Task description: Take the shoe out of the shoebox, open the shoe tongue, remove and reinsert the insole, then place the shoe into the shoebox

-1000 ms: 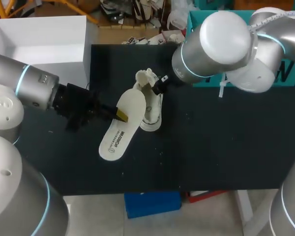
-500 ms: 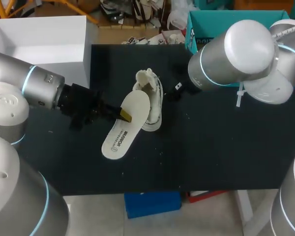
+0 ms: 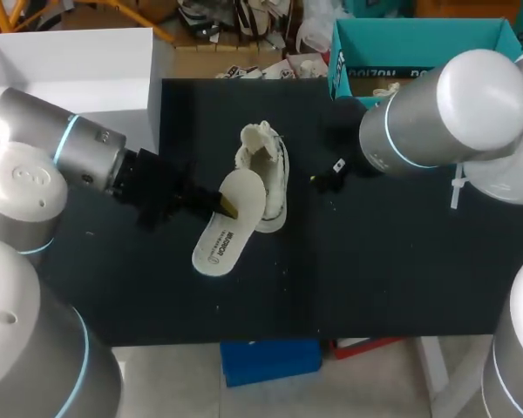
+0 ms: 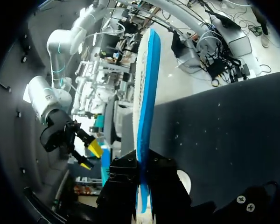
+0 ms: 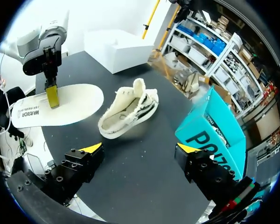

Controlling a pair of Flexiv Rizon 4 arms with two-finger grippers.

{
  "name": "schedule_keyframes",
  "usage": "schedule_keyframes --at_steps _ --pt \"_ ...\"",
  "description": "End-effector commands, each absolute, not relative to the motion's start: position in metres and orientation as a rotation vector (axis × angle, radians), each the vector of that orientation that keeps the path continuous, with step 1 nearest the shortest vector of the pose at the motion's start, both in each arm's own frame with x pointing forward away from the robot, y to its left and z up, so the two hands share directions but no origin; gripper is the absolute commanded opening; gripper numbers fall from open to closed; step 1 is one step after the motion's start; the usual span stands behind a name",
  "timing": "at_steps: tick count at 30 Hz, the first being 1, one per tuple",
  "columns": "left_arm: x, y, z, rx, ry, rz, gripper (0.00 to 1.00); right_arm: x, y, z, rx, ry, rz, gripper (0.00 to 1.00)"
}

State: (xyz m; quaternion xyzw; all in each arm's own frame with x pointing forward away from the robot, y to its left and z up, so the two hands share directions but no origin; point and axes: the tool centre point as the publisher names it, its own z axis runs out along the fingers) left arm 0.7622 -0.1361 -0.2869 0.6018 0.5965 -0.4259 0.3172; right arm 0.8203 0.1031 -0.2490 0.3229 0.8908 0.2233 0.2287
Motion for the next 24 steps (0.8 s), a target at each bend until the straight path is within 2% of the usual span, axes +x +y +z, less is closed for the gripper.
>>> schedule_keyframes --at_steps 1,24 --pt "0.771 -0.142 -0.289 1.615 1.640 -1.093 0.00 0.820 0.103 -0.250 0.888 2.454 0.619 1.00" --pt "0.809 -0.149 -0.313 1.672 1.776 -1.095 0.00 0.820 0.103 -0.250 0.888 2.454 0.619 1.00"
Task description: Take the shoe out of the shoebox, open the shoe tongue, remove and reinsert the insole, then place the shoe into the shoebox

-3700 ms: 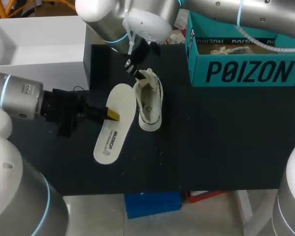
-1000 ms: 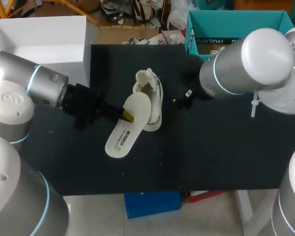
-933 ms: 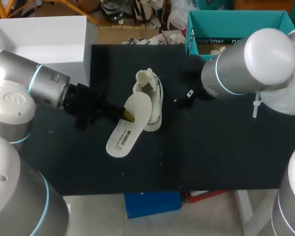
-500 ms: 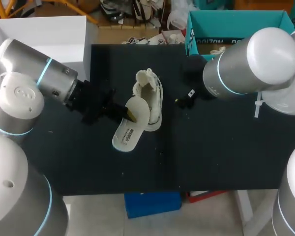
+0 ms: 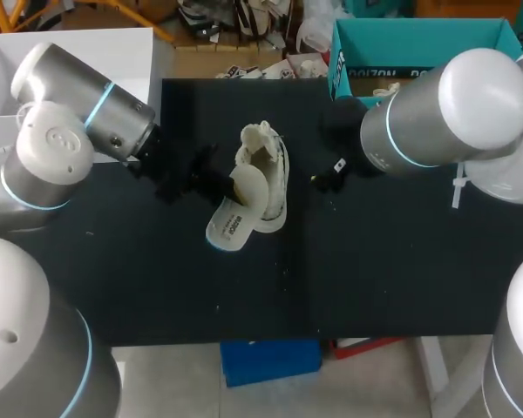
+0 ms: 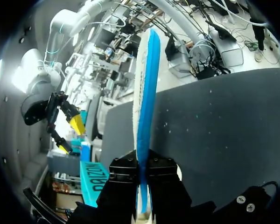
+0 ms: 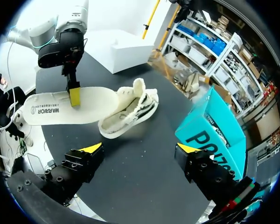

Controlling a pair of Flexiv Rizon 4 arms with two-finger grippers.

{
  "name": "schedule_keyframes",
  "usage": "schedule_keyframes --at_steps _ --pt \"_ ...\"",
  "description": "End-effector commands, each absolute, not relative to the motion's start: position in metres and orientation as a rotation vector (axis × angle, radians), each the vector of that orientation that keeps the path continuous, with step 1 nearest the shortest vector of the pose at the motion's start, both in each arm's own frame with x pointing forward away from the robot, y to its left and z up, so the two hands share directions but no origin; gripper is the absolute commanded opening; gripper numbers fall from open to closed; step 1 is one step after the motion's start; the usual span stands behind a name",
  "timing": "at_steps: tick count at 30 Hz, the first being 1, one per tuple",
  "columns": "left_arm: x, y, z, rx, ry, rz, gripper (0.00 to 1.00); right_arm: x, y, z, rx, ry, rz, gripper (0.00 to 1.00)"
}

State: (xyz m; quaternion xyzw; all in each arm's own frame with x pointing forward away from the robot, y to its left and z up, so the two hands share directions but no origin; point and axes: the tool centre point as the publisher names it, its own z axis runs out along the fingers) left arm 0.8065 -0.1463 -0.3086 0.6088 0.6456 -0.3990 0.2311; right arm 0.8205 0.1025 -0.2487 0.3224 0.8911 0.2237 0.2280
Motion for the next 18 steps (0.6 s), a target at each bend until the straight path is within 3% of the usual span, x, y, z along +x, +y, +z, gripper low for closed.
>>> schedule_keyframes --at_steps 1,18 --pt "0.810 -0.150 -0.314 1.671 1.778 -1.095 0.00 0.820 0.103 -0.250 0.888 2.454 0.619 1.00" --pt "0.832 -0.163 -0.335 1.657 1.813 -1.123 0.00 0.820 0.103 -0.250 0.888 2.454 0.619 1.00"
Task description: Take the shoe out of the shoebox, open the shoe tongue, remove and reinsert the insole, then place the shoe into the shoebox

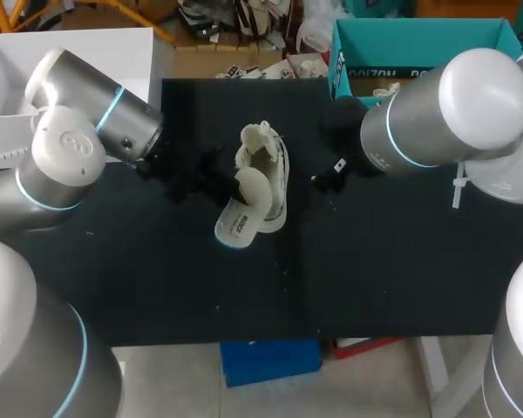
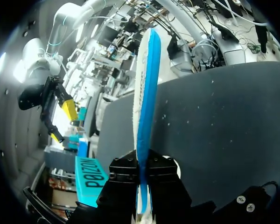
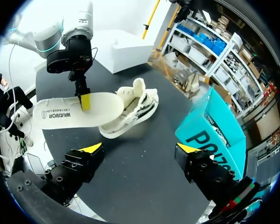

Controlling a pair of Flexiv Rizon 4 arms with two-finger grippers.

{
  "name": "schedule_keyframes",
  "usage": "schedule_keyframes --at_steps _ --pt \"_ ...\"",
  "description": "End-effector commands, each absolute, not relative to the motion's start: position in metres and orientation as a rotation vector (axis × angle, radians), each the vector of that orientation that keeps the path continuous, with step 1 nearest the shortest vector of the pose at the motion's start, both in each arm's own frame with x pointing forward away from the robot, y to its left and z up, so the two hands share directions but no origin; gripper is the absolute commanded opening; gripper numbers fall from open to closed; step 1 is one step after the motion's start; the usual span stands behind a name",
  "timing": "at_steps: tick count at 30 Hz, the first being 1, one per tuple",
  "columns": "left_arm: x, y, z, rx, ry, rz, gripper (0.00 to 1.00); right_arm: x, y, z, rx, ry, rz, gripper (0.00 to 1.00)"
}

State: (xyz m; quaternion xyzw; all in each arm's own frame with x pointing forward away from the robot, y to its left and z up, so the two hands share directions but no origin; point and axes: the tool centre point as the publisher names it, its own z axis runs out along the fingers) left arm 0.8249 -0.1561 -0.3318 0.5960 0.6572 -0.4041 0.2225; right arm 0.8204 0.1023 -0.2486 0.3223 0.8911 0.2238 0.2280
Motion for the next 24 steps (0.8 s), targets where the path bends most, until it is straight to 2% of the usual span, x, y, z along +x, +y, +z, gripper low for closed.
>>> schedule_keyframes --at_steps 1,24 --pt "0.8319 -0.1637 -0.3354 1.658 1.811 -1.123 0.00 0.8204 0.1026 -0.2500 0.888 2.454 0.619 1.00" --pt "0.8329 -0.1660 -0.3385 1.688 1.825 -1.095 0.00 0.8204 0.1026 -0.2500 0.888 2.454 0.619 1.00"
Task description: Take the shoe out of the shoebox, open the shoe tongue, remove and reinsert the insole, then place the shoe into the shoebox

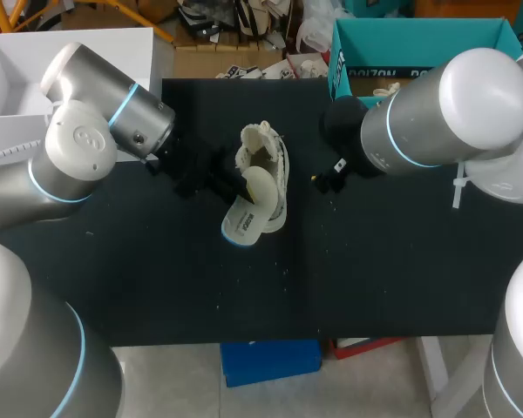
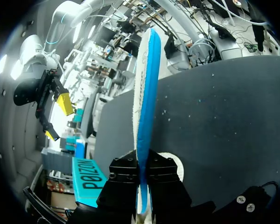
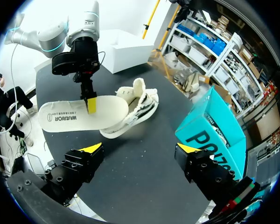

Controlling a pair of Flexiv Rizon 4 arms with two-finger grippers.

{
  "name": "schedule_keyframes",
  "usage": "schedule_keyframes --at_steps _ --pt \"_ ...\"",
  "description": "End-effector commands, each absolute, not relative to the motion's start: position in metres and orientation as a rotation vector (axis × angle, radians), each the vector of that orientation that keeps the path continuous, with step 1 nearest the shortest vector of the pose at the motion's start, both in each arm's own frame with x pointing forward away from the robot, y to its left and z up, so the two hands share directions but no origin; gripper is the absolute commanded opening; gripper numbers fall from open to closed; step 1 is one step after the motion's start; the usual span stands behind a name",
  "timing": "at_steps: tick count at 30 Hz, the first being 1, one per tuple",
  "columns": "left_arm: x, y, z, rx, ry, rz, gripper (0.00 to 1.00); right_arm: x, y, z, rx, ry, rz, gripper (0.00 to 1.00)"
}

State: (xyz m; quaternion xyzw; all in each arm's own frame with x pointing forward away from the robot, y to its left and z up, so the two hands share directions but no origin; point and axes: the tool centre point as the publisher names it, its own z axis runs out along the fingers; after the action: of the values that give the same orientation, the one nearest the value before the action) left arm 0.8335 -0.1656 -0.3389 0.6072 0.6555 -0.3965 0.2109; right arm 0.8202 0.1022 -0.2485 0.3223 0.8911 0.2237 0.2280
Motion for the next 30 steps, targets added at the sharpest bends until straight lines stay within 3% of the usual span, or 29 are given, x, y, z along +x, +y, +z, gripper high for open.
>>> schedule_keyframes --at_steps 1,30 --pt "0.833 -0.166 -0.339 1.688 1.825 -1.095 0.00 0.820 0.103 -0.250 0.888 2.454 0.619 1.00" --pt "0.865 -0.186 -0.359 1.680 1.917 -1.170 0.00 0.820 0.103 -0.250 0.888 2.454 0.619 1.00"
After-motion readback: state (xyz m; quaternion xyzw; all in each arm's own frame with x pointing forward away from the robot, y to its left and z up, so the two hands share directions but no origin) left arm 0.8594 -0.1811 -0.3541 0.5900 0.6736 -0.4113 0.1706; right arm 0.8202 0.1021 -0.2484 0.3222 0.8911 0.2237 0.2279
